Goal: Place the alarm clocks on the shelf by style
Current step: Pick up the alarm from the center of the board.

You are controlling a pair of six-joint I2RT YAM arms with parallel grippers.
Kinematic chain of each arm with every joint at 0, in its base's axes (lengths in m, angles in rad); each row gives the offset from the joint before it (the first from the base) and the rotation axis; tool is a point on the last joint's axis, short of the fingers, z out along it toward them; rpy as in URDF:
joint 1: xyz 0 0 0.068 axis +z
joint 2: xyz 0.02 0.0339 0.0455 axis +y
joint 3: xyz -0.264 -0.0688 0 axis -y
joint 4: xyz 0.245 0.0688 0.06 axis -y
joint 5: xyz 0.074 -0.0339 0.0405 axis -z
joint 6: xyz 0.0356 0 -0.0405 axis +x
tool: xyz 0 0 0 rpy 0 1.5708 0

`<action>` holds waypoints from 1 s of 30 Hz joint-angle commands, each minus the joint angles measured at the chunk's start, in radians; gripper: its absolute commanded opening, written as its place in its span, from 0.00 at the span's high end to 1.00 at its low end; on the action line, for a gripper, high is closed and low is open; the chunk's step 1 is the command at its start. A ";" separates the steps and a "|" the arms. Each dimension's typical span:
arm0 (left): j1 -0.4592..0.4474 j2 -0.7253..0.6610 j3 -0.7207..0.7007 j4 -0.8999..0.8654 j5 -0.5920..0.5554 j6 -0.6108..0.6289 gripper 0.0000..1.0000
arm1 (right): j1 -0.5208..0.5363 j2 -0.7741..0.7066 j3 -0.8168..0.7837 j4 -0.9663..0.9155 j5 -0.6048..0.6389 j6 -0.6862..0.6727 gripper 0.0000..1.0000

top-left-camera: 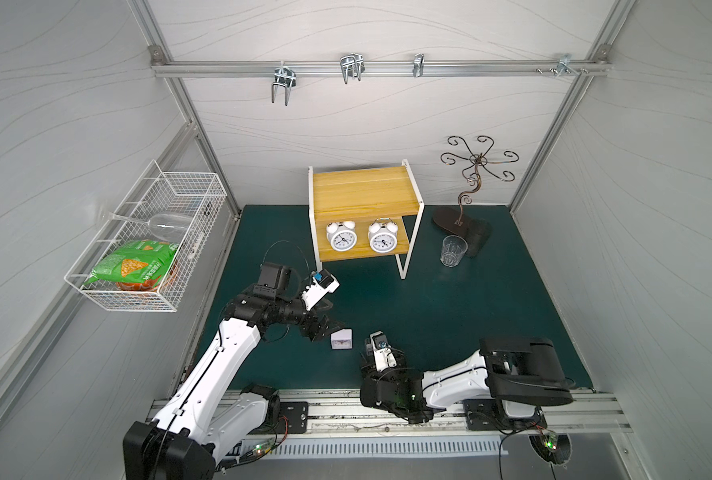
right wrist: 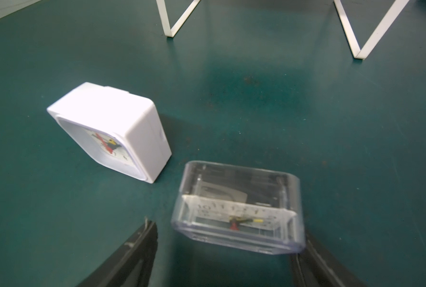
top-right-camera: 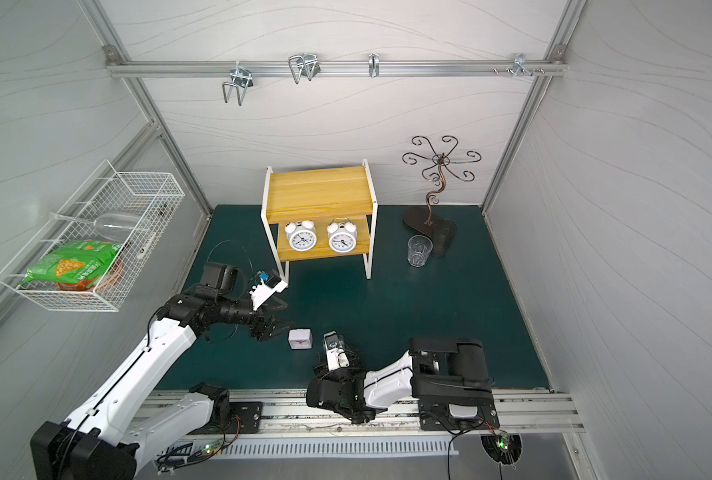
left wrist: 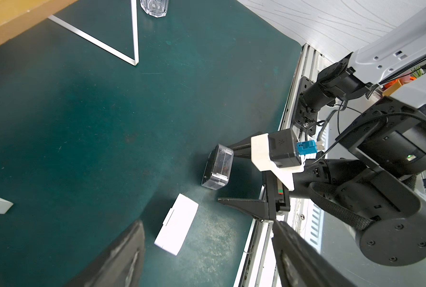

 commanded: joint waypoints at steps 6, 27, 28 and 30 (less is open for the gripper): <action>0.004 -0.018 -0.004 0.001 0.022 0.013 0.17 | -0.002 0.018 0.002 -0.024 0.054 0.030 0.27; 0.004 -0.023 -0.008 0.001 0.019 0.013 0.17 | 0.000 -0.017 0.007 -0.055 0.077 0.002 0.38; 0.004 -0.023 -0.008 0.001 0.021 0.013 0.17 | 0.000 -0.022 0.008 -0.058 0.077 -0.001 0.39; 0.004 -0.023 -0.008 0.001 0.019 0.013 0.17 | 0.000 -0.035 0.007 -0.062 0.079 -0.010 0.39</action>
